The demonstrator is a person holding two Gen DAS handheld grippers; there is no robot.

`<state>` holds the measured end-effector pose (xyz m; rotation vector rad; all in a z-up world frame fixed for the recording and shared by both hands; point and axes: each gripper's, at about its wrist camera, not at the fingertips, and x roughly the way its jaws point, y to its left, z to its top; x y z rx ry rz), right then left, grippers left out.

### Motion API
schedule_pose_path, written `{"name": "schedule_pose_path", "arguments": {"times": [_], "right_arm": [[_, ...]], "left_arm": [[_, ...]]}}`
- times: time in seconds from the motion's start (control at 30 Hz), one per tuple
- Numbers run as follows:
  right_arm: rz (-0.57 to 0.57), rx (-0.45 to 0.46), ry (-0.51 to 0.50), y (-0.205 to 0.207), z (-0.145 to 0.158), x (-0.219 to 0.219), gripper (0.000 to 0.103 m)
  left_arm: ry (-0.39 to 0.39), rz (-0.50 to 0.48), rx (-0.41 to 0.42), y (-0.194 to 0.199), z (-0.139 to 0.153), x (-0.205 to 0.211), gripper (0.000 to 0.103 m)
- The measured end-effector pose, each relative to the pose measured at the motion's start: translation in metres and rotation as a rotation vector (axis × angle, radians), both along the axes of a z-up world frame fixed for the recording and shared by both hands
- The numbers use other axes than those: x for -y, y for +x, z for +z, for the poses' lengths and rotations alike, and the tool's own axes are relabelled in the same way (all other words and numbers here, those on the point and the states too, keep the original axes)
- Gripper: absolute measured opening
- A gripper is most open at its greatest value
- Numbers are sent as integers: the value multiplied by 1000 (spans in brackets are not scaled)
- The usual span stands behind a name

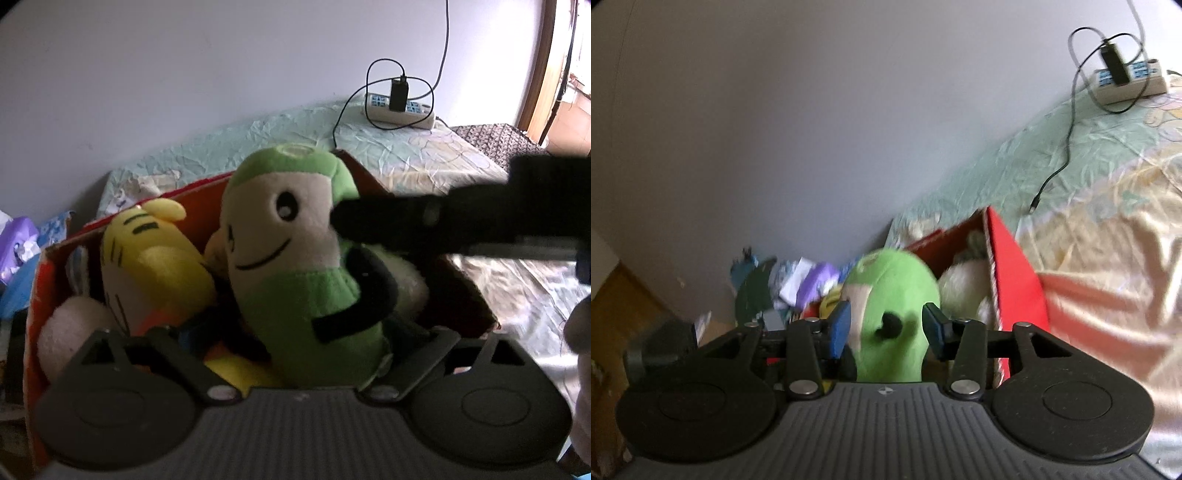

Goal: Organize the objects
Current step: 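Lower the green bean plush into the box beside the tiger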

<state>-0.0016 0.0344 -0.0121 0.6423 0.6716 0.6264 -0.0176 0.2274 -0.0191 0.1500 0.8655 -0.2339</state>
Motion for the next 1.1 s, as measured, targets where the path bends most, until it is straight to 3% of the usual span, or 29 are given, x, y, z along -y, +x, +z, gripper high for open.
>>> {"name": "schedule_pose_path", "arguments": {"times": [0.2,0.7,1.1], "right_arm": [[-22,-12,-34,7,-4,-13,43],[4,-9,-4,13,-13,-16,41],[-11,-38,8,12,-16,-10,48]], "left_arm": [[31,-6,-3,1,-4,5,99],[34,3,-26,10,-10,8,102],[52,3,-32,15,-14,12,102]]}}
